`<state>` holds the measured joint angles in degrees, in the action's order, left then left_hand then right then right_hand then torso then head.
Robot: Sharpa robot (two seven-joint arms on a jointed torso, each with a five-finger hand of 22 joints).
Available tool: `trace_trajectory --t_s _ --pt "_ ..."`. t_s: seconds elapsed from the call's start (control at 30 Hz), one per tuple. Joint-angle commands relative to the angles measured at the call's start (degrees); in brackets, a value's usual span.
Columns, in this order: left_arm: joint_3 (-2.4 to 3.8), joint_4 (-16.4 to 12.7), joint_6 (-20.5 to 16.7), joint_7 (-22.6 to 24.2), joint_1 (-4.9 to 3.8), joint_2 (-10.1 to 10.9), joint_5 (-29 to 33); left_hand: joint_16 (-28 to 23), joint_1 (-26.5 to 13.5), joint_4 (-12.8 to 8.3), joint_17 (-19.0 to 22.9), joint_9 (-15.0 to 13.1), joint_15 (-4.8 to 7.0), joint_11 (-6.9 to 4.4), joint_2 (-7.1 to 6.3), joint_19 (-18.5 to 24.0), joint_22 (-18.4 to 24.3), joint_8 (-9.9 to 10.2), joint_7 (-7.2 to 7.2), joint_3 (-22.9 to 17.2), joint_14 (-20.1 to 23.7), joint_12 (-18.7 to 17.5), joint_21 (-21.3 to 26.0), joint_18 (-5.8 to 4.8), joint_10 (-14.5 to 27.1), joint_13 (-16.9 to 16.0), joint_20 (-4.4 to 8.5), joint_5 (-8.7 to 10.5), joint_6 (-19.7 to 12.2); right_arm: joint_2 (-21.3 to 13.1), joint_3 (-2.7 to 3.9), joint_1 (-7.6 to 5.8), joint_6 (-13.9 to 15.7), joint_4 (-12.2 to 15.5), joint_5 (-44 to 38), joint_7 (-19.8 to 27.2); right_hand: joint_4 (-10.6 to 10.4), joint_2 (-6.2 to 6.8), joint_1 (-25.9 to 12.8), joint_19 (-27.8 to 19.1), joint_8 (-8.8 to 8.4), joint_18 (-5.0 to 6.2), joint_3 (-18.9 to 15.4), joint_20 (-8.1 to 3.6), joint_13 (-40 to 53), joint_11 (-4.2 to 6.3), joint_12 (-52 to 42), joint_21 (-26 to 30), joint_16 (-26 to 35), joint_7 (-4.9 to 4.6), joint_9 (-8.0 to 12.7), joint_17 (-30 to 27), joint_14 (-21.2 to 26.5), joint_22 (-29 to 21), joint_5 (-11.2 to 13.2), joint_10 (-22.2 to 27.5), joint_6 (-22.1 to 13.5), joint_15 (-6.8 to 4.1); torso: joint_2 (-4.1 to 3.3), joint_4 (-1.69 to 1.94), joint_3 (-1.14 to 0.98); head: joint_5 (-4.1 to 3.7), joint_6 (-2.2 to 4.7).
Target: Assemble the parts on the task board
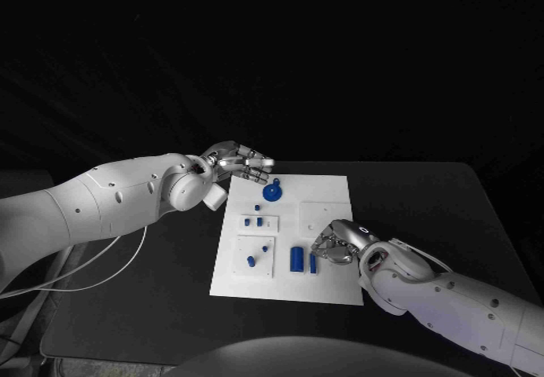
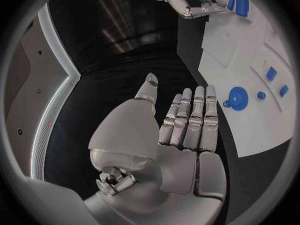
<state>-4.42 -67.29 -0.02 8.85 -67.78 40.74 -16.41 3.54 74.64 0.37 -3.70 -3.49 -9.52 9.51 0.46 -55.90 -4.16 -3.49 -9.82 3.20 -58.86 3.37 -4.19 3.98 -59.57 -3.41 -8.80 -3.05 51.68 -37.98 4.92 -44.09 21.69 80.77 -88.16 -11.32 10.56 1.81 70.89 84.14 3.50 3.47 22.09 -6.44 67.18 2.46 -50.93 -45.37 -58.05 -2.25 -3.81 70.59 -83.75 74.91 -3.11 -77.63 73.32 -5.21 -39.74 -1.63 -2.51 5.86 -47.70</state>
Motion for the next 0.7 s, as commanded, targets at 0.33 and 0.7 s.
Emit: trace_trajectory --t_s 0.33,0.7 --pt "0.02 -0.1 0.7 0.3 -0.02 0.0 -0.2 0.0 -0.1 -0.3 0.0 0.1 0.01 -0.09 0.67 0.4 0.0 0.1 0.07 0.1 0.2 0.0 0.1 0.23 0.3 0.0 -0.04 0.12 -0.4 1.1 -0.04 0.52 -1.0 -1.2 -4.0 -2.5 2.1 -0.91 -0.2 1.1 0.19 -0.45 -0.1 0.04 0.5 0.11 -0.2 -1.3 -0.7 -0.08 -0.1 0.6 -0.6 5.8 0.4 -0.6 1.0 0.12 -0.02 0.03 0.01 0.06 -0.26" --pt "0.02 -0.1 0.8 0.3 -0.02 0.0 -0.2 0.0 -0.1 -0.3 0.0 0.1 0.01 -0.09 0.67 0.4 0.0 0.1 0.07 0.1 0.2 0.0 0.1 0.23 0.3 0.0 -0.04 0.12 -0.4 1.5 -0.1 1.62 -0.9 -2.5 -6.5 -2.9 2.5 -1.13 0.0 1.1 0.19 -0.55 0.1 0.12 0.8 0.1 -0.4 -2.4 -1.4 -0.19 -0.1 1.1 -0.7 6.0 0.4 -0.9 1.2 0.21 0.0 0.01 -0.06 0.26 -0.45"
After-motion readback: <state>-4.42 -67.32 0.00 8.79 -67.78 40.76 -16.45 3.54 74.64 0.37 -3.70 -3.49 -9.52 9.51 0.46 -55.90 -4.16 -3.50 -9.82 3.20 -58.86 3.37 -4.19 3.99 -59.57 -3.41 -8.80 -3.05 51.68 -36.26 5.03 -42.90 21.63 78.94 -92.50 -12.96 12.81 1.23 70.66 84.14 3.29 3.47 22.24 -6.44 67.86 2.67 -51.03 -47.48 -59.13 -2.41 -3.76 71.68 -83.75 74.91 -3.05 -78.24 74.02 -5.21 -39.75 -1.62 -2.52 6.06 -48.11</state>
